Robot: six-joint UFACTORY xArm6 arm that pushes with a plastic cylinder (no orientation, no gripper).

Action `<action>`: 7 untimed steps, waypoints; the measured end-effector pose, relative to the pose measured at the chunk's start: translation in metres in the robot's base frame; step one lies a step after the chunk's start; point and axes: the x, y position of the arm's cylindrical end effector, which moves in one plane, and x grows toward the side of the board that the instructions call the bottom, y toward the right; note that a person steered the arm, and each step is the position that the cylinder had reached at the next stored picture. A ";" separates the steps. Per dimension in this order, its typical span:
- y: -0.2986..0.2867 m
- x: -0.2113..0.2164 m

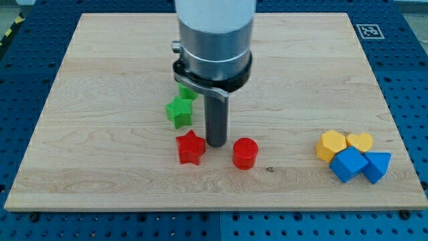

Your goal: Arrange the red star and green blocks in a vertical line

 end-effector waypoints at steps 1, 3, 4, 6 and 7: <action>0.010 0.013; -0.045 0.023; -0.069 0.023; -0.002 0.022; 0.031 0.013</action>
